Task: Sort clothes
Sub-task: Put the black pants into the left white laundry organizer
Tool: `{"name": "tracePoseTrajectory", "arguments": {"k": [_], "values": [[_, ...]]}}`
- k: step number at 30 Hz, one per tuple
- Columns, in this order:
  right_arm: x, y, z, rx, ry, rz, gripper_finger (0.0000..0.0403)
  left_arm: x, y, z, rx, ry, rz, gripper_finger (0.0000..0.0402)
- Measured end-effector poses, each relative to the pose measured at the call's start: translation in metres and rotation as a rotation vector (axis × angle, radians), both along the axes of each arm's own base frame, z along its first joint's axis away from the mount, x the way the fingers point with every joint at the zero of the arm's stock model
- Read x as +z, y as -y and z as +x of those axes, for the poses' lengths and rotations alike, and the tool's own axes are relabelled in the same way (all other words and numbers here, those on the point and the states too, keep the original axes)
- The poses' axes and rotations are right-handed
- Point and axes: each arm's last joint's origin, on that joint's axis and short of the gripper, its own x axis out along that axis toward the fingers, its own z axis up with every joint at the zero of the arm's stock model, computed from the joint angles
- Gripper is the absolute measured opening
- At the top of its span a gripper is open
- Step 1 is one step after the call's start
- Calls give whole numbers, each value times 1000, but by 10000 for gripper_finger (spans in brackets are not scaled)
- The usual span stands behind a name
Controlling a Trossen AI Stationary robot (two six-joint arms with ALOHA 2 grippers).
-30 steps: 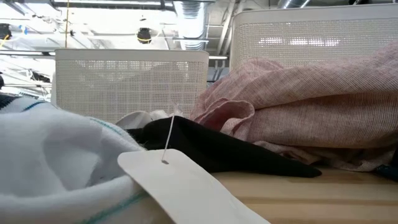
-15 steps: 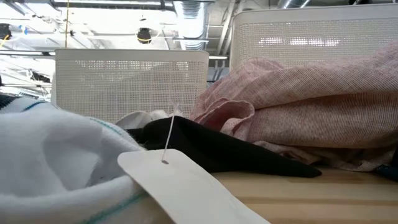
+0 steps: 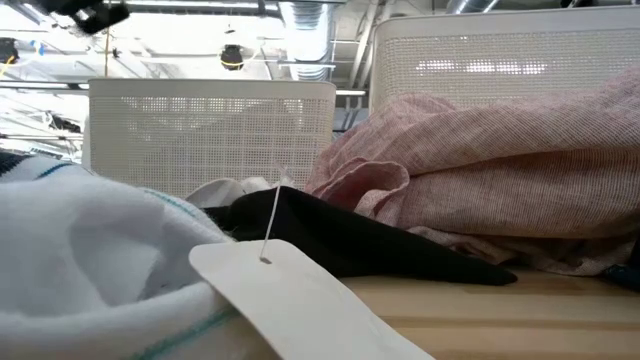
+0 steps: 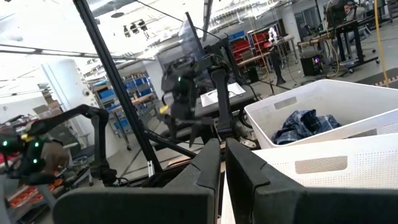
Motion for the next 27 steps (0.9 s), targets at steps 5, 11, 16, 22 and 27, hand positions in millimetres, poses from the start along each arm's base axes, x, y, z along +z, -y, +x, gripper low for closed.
{"name": "tracePoseTrajectory", "arguments": {"k": [5,11,16,22,27], "values": [[0,0,0,0,0,0,45,-31,19,4,-11,-97,23,257],[0,0,0,0,0,0,45,-56,46,10,14,-86,144,257],[0,0,0,0,0,0,45,-76,72,12,-1,-119,198,281],[0,0,0,0,0,0,45,-102,90,14,35,-237,222,344],[0,0,0,0,0,0,45,-116,104,17,37,-257,211,392]]}}
